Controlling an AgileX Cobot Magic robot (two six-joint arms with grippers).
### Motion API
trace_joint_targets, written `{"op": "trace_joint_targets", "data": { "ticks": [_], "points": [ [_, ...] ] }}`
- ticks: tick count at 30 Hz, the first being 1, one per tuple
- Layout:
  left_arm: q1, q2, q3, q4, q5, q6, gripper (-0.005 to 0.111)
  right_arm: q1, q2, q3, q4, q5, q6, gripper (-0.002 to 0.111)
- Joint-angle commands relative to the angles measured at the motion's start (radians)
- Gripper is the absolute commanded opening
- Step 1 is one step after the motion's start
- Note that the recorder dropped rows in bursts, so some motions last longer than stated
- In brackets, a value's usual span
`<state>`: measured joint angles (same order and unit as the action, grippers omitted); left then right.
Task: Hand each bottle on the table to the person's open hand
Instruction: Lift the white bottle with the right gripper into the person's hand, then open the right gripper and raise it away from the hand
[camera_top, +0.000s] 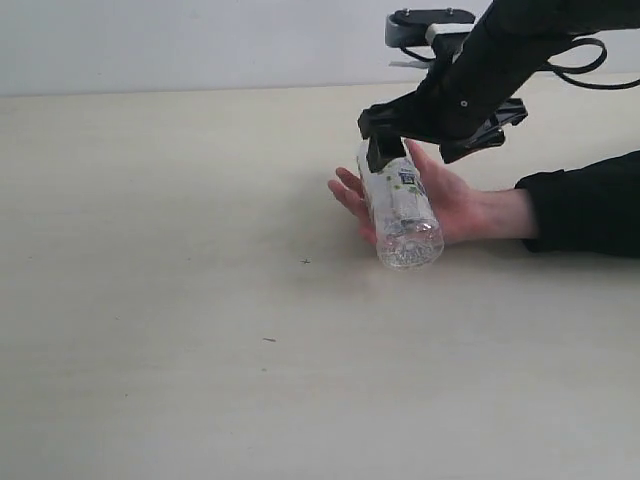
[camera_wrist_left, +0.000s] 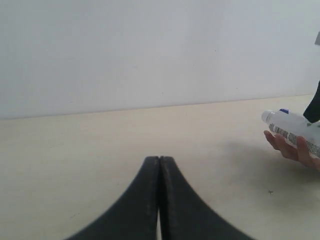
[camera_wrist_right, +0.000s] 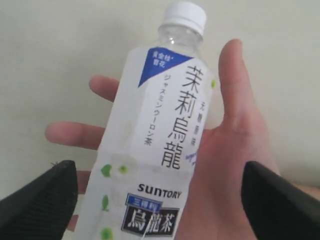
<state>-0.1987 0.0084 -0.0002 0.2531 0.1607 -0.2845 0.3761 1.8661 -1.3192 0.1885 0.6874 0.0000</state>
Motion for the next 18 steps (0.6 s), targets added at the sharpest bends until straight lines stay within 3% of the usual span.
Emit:
{"op": "trace_joint_targets", "data": {
  "ticks": [1,5,7,16,18],
  "points": [
    [0.002,-0.003,0.0,0.0,-0.004,-0.007,0.0,-0.003,-0.072,-0.006,-0.007,0.014,-0.04,0.085],
    [0.002,-0.003,0.0,0.0,-0.004,-0.007,0.0,-0.003,-0.17,0.005,-0.016,0.08,-0.126,0.083],
    [0.002,-0.003,0.0,0.0,-0.004,-0.007,0.0,-0.003,-0.245,0.031,-0.043,0.09,-0.132,0.076],
    [0.002,-0.003,0.0,0.0,-0.004,-0.007,0.0,-0.003,-0.686,0.265,-0.052,0.046,-0.15,0.01],
    [0.002,-0.003,0.0,0.0,-0.004,-0.007,0.0,-0.003,-0.824,0.351,-0.052,0.012,-0.15,0.0]
  ]
}}
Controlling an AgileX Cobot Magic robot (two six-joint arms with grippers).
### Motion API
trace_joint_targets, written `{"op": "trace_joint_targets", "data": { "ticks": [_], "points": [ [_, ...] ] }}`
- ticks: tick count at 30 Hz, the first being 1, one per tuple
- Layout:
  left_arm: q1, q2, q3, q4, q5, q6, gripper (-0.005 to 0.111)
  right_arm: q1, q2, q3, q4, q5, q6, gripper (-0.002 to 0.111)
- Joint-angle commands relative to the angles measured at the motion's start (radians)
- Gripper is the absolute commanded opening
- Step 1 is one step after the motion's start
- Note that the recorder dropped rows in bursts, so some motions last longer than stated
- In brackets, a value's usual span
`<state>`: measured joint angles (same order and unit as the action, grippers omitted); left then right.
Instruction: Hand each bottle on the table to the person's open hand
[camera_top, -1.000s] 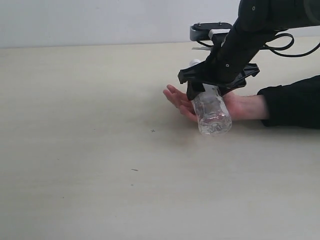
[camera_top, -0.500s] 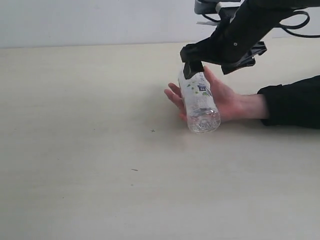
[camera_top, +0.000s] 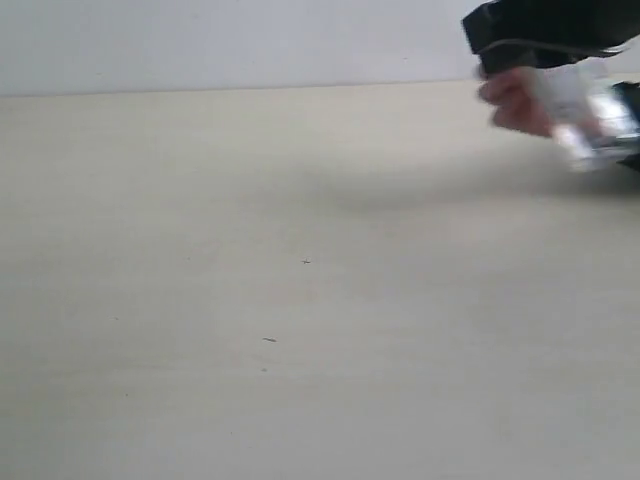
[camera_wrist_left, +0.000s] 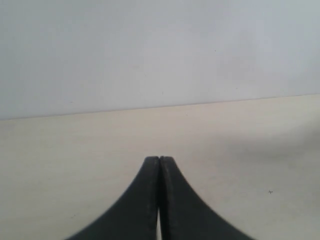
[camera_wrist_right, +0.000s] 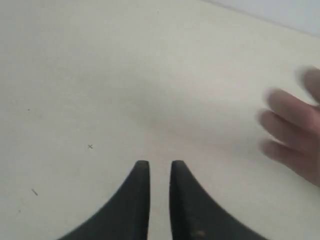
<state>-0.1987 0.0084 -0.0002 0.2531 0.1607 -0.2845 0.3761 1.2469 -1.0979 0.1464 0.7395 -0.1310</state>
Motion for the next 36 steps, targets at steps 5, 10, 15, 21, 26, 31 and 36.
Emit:
{"op": "trace_joint_targets", "data": {
  "ticks": [5,10,15,21,26,31,36],
  "points": [
    [0.002,-0.003,0.0,0.0,-0.004,-0.007,0.0,-0.003,-0.539,0.369,-0.012,-0.124,-0.018,0.0],
    [0.002,-0.003,0.0,0.0,-0.004,-0.007,0.0,-0.003,-0.854,0.6,-0.056,-0.137,-0.01,0.0],
    [0.002,-0.003,0.0,0.0,-0.004,-0.007,0.0,-0.003,-1.08,0.715,-0.093,-0.241,0.006,0.0],
    [0.002,-0.003,0.0,0.0,-0.004,-0.007,0.0,-0.003,-1.173,0.803,-0.097,-0.383,0.084,0.0],
    [0.002,-0.003,0.0,0.0,-0.004,-0.007,0.0,-0.003,-1.239,0.803,-0.102,-0.37,0.116,0.0],
    [0.002,-0.003,0.0,0.0,-0.004,-0.007,0.0,-0.003,-1.239,0.803,-0.102,-0.37,0.116,0.0],
    [0.002,-0.003,0.0,0.0,-0.004,-0.007,0.0,-0.003,-1.239,0.803,-0.102,-0.37,0.116,0.0]
  ]
}}
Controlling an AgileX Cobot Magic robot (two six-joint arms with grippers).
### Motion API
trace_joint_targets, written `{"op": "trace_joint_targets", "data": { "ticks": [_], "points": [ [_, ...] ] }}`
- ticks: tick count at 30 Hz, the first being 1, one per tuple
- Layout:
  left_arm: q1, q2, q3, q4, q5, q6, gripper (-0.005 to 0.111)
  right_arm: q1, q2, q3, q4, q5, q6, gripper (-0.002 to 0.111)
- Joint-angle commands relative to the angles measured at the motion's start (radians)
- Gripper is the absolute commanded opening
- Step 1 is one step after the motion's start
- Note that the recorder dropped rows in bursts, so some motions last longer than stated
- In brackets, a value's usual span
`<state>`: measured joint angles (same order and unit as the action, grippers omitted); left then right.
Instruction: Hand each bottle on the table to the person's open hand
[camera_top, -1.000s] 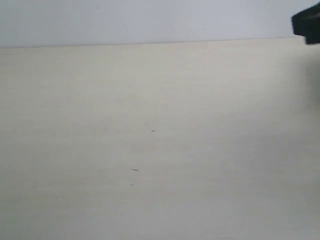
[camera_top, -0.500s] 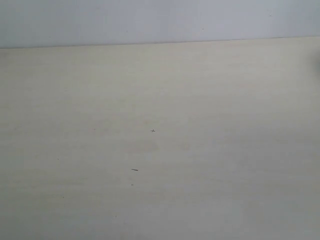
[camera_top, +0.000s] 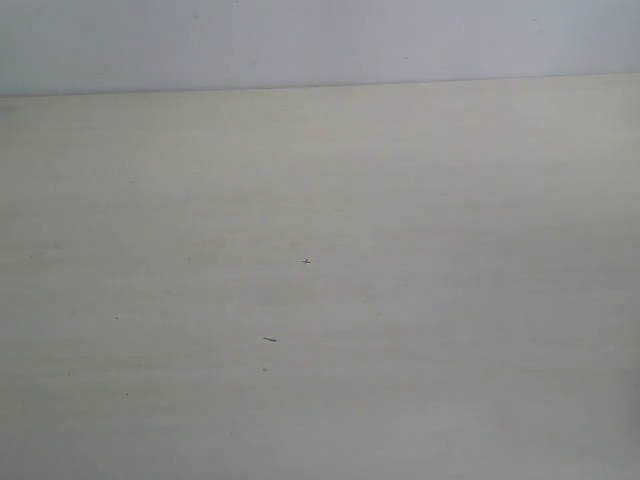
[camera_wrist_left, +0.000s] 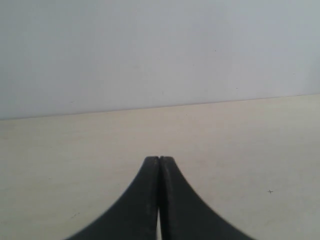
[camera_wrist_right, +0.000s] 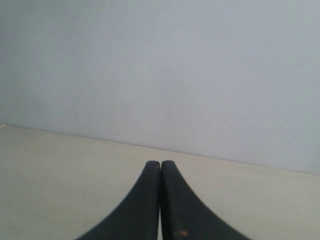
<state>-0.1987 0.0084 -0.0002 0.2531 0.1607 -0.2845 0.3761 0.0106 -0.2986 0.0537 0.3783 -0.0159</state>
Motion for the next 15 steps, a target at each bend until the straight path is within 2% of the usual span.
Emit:
{"op": "trace_joint_targets", "data": {
  "ticks": [1,5,12,15],
  "points": [
    [0.002,-0.003,0.0,0.0,-0.004,-0.007,0.0,-0.003,-0.003,0.003,-0.01,-0.009,0.001,0.0],
    [0.002,-0.003,0.0,0.0,-0.004,-0.007,0.0,-0.024,-0.011,0.003,-0.01,-0.007,0.001,0.0],
    [0.002,-0.003,0.0,0.0,-0.004,-0.007,0.0,-0.248,-0.011,0.076,-0.005,-0.02,0.005,0.0],
    [0.002,-0.003,0.0,0.0,-0.004,-0.007,0.0,-0.329,-0.011,0.148,-0.003,-0.102,0.016,0.0]
  ]
}}
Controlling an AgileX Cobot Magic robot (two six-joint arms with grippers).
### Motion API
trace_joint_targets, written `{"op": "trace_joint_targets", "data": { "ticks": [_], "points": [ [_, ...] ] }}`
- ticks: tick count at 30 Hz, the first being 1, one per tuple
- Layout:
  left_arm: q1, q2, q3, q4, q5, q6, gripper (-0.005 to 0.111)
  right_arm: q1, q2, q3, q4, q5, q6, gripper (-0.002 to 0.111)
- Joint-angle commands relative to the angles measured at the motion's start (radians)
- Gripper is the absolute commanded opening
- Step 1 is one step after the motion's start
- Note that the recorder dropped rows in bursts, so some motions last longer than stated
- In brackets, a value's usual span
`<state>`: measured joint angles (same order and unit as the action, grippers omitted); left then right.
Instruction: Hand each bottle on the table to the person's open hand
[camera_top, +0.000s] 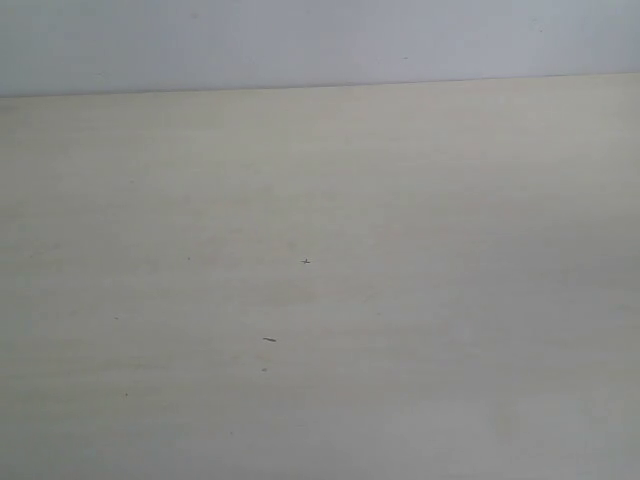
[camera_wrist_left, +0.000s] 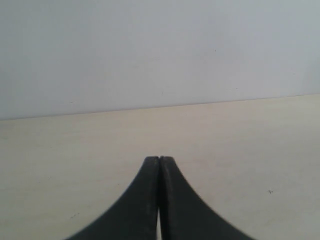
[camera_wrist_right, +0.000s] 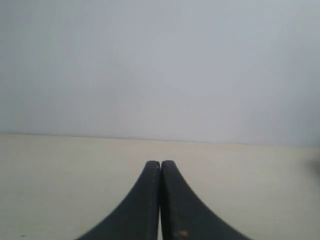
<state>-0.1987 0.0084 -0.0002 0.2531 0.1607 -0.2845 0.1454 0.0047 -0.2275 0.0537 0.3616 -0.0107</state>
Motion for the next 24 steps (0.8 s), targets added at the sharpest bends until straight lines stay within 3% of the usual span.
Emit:
{"op": "trace_joint_targets", "data": {
  "ticks": [1,7,13,24],
  "points": [
    [0.002,-0.003,0.0,0.0,-0.004,-0.007,0.0,-0.119,-0.005,0.104,-0.001,-0.135,0.011,0.0],
    [0.002,-0.003,0.0,0.0,-0.004,-0.007,0.0,-0.159,-0.005,0.228,-0.002,-0.314,0.041,0.0],
    [0.002,-0.003,0.0,0.0,-0.004,-0.007,0.0,-0.159,-0.005,0.228,-0.004,-0.227,0.038,0.0],
    [0.002,-0.003,0.0,0.0,-0.004,-0.007,0.0,-0.159,-0.005,0.228,-0.004,-0.242,0.038,0.0]
  ]
}}
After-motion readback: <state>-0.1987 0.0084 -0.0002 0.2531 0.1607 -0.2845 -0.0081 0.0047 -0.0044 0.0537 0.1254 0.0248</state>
